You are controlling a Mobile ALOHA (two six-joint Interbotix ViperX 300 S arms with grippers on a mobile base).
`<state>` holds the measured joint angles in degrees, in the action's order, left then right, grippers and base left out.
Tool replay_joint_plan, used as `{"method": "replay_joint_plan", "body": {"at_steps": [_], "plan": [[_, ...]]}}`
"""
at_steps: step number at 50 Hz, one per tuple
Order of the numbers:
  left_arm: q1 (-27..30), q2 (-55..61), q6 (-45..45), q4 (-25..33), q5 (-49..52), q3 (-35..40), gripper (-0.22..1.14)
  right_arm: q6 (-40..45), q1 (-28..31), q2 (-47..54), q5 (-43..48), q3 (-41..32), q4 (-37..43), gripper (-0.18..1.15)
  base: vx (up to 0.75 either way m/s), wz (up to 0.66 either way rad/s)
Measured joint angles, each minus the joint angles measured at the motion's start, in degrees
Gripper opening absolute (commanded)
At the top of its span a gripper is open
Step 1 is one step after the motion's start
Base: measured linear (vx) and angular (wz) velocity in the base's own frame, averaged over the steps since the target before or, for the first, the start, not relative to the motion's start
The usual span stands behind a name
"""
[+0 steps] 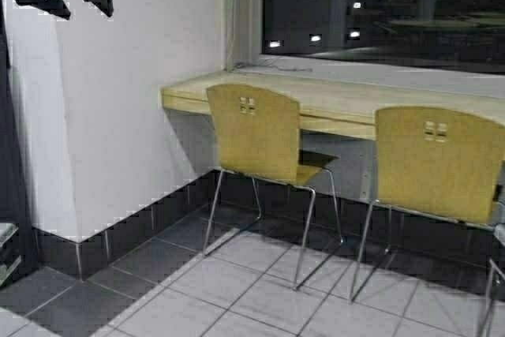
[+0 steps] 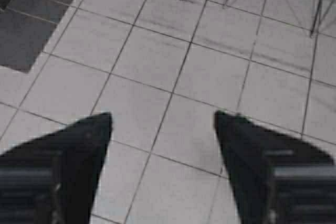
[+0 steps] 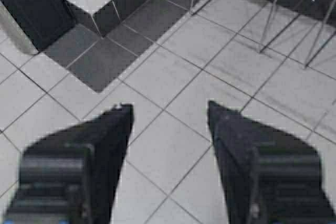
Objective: Push the chairs under the table
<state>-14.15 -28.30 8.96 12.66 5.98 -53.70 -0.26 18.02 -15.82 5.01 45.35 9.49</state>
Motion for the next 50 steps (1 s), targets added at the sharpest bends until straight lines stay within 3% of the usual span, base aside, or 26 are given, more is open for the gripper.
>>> {"method": "replay_joint_plan", "body": {"at_steps": [50], "plan": [[-0.5, 3.4, -2.4, -0.1, 1.6, 0.4, 0.93, 0.5, 0.1, 0.3, -4.6, -2.0, -0.4, 0.83, -0.26, -0.19]]}}
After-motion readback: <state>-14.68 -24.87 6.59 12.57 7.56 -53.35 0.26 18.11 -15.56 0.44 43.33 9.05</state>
